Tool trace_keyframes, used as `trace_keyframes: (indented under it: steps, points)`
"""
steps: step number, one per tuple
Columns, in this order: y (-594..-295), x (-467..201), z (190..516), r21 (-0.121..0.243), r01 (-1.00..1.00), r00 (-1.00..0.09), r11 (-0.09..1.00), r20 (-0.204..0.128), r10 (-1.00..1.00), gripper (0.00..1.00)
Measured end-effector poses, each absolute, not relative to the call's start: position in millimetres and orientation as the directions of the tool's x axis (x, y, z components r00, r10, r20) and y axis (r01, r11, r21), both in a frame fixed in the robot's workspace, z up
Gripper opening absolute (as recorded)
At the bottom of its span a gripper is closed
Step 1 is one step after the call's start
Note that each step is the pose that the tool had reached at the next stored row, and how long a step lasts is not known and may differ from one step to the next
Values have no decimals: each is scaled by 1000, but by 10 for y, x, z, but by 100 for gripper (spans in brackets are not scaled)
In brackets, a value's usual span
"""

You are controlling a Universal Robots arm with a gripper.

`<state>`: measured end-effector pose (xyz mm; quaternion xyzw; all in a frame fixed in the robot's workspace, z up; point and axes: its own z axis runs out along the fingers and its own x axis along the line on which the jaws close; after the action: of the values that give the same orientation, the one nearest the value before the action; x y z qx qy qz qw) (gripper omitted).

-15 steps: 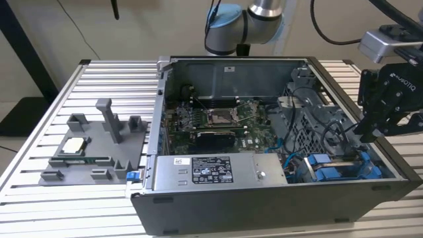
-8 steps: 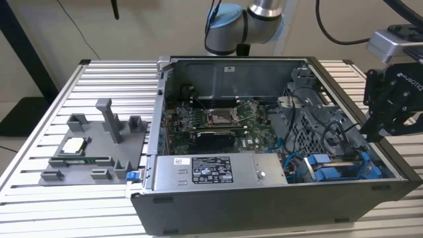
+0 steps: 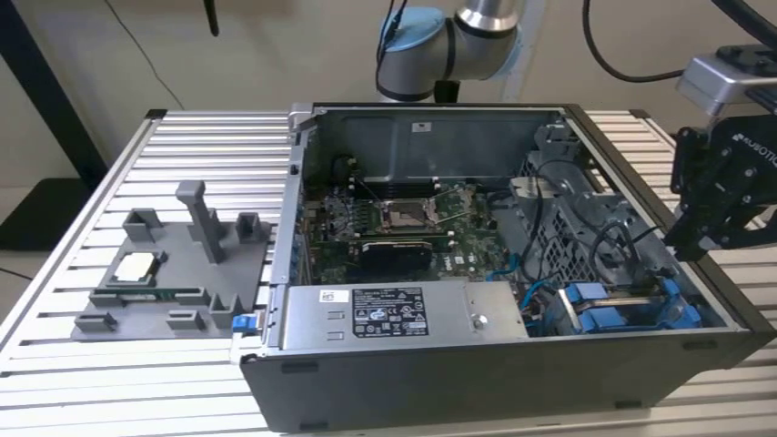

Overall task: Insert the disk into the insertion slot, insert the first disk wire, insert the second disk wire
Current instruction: 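Insert the second disk wire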

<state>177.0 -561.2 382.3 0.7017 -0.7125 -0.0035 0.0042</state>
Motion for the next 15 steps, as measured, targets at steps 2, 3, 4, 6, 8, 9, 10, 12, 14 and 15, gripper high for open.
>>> trace_keyframes:
  steps: [2, 3, 4, 6, 8, 9, 10, 12, 14, 15]
  points:
    - [-5611, 1775, 3823, 11, -1000, -15, 15, 1, -1000, 26]
    - [-5611, 1778, 3824, 11, -1000, -14, 14, 1, -1000, 26]
    - [-5611, 1782, 3824, 11, -1000, -14, 14, 1, -1000, 26]
    - [-5611, 1790, 3823, 11, -1000, -14, 14, 1, -1000, 26]
    - [-5611, 1800, 3823, 11, -1000, -14, 14, 1, -1000, 26]
    - [-5611, 1807, 3823, 11, -1000, -14, 14, 1, -1000, 26]
    - [-5611, 1814, 3823, 11, -1000, -14, 14, 1, -1000, 26]
    - [-5611, 1823, 3823, 11, -1000, -14, 14, 1, -1000, 26]
    - [-5611, 1823, 3823, 11, -1000, -14, 14, 1, -1000, 26]
    - [-5610, 1824, 3823, 11, -1000, -14, 14, 1, -1000, 26]
